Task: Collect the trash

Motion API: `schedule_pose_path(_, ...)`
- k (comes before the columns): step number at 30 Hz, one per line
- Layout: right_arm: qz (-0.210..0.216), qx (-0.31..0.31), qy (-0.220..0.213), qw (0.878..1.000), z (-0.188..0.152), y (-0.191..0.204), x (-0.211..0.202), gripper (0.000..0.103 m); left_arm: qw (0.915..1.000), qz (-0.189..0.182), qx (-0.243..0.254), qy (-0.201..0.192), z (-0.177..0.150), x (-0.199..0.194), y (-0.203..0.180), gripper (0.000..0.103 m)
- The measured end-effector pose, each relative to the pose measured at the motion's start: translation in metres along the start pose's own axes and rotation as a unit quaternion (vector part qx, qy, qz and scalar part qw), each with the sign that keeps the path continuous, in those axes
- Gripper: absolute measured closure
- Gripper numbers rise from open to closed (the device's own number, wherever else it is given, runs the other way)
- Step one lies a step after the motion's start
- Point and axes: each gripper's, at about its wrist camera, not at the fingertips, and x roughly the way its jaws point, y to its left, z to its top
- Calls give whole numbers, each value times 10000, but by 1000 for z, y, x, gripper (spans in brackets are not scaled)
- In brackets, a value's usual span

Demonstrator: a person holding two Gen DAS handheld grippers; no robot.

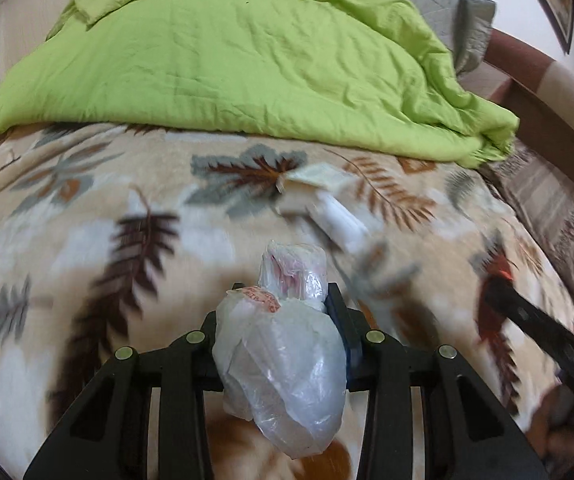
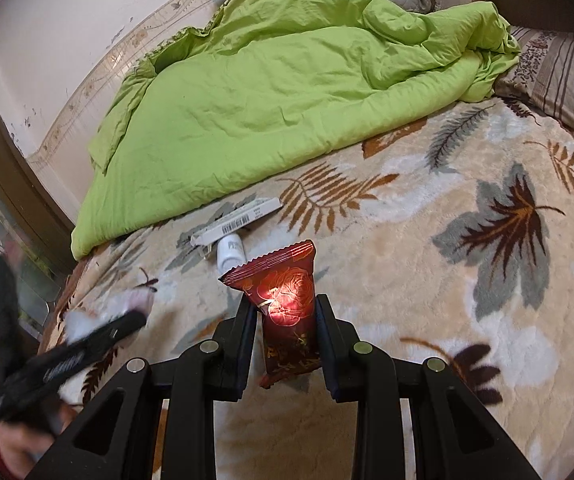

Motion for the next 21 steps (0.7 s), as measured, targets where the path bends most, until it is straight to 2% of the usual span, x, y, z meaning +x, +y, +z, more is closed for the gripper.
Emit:
schedule_pose_path(7,173,-168,370,9990,-33,3,-33,72,9996,-224,-58,186,-62,-45,-15,66)
schedule_pose_path(12,263,-13,713,9971,-55,-10,-50,72,9988,-265,-66,404,-96,-52,-24,66)
schedule_pose_path(17,178,54,995,9949,-67,-15,-50,72,9988,-72,65,475,-102,-43,-29,65)
schedule_pose_path(21,114,-7,1094,9939,-70,-15,-44,72,9990,-117,-62,434,-101,-41,-25,63)
